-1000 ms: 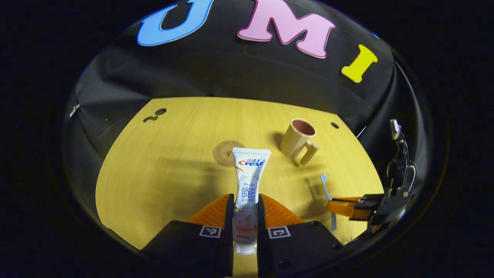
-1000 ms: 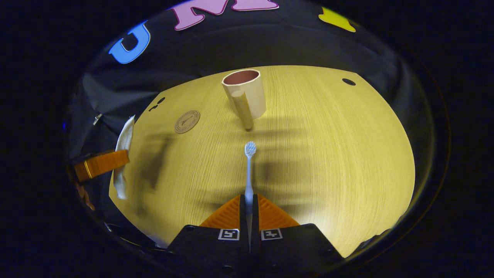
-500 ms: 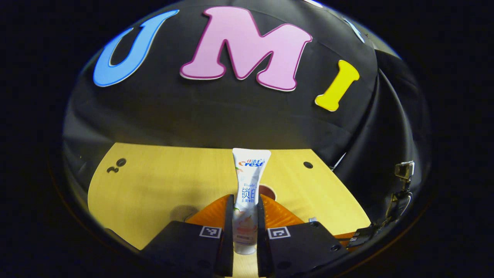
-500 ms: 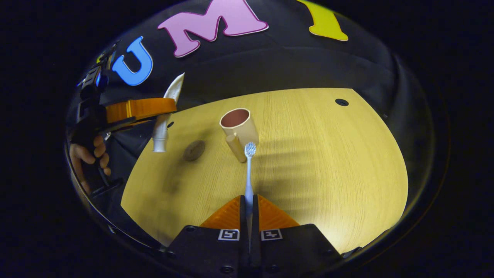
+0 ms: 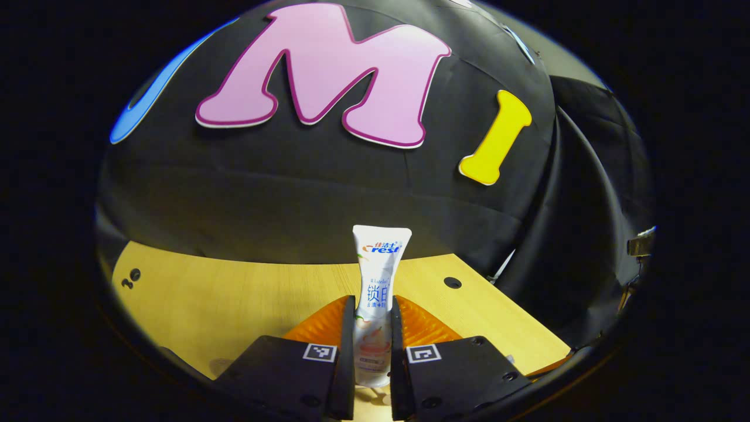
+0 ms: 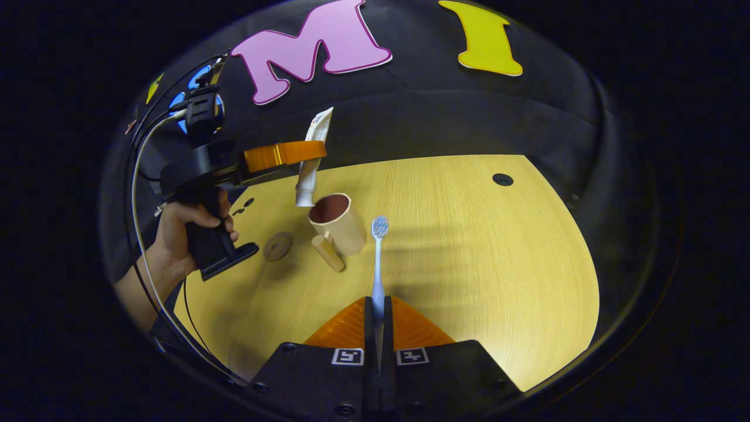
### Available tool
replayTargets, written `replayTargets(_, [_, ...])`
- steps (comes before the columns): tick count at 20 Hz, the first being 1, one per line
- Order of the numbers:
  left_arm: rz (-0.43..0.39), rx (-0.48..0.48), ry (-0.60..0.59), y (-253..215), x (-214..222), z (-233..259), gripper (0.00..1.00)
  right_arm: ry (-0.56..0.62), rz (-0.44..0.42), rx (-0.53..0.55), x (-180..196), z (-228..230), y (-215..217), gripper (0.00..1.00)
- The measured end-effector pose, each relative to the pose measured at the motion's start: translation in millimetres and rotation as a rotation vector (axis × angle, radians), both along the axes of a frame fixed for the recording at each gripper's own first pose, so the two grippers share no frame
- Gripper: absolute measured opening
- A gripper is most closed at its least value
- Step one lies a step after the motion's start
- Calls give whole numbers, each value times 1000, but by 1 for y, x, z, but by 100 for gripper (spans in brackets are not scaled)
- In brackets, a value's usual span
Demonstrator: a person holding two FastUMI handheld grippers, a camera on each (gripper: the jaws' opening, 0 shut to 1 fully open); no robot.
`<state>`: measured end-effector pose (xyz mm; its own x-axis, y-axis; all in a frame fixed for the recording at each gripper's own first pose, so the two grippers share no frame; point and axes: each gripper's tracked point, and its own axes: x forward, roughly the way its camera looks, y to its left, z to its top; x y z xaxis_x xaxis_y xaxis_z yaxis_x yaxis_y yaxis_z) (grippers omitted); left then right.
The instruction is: Put the toothbrush and toothpaste on the desktop into the cup, then pick up the cup and place it on the coaster on the desktop.
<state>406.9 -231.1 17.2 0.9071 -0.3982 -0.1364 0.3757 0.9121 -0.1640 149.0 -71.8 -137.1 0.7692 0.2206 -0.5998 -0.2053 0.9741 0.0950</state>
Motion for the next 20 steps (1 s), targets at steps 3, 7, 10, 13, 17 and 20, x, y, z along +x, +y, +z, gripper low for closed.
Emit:
replayTargets(3, [-7,-48,-48,3,16,-9,29,12,24,-17,1,-8,-2,5])
replayTargets(7, [-23,-57,-96,4,23,-24,29,14,38,-14,6,-14,1,5])
replayTargets(10, [-21,-54,-90,4,17,-40,31,8,30,10,13,-14,5,5])
replayTargets(13, [-12,-42,-76,4,9,-54,39,2,33,21,16,-13,8,5])
replayTargets(17, [3,29,-34,9,0,-72,66,-7,33,25,18,-11,10,5])
replayTargets(20, [47,30,-62,24,-18,-57,100,-29,21,56,23,-1,14,5])
